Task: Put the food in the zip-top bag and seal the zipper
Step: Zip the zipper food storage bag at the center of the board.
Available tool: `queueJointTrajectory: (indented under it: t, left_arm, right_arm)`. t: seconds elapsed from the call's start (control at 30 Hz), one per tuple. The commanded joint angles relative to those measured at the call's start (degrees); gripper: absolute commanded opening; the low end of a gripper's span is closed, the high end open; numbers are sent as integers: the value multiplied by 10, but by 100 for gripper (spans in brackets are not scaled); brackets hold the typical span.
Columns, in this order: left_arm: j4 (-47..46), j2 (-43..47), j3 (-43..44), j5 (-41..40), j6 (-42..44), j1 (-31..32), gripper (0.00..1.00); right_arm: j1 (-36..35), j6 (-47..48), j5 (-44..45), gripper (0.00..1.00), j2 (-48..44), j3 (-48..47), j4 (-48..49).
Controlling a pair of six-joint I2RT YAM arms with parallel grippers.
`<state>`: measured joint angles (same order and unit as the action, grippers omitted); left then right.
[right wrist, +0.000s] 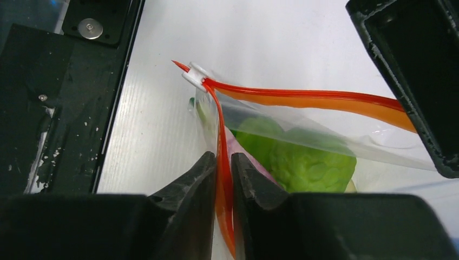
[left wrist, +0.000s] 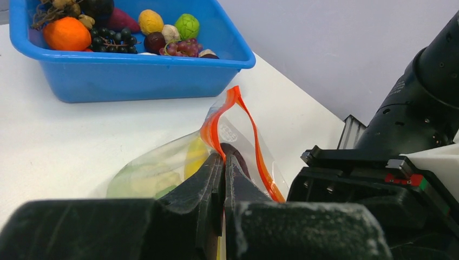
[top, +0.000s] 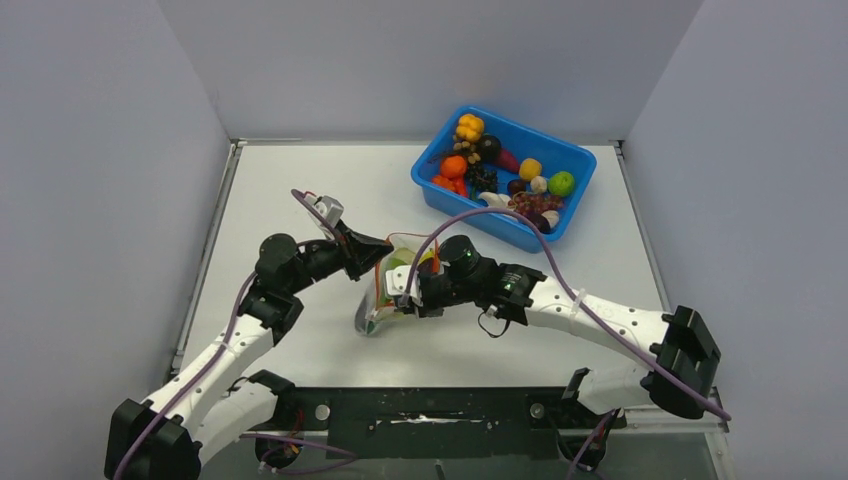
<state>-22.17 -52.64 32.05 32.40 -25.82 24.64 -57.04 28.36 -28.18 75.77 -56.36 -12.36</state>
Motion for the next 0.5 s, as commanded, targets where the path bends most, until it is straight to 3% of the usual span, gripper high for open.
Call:
queueJointTrajectory:
  t: [0.0, 0.07, 0.23, 0.47]
  left_arm:
    - [-46, 10, 26, 2, -5, -3, 0]
    - [-16, 19, 37, -12, 11, -3, 7]
    - [52, 57, 54, -52, 68, -4, 33]
    - [109, 142, 59, -35, 104, -5, 43]
  right_arm:
    - [-5, -14, 5, 7, -21, -22, 66]
    - [-5, -43, 13, 0, -31, -16, 89]
    - [0, -116, 59, 0, -52, 5, 135]
    - [48, -209, 120, 0, -73, 11, 161]
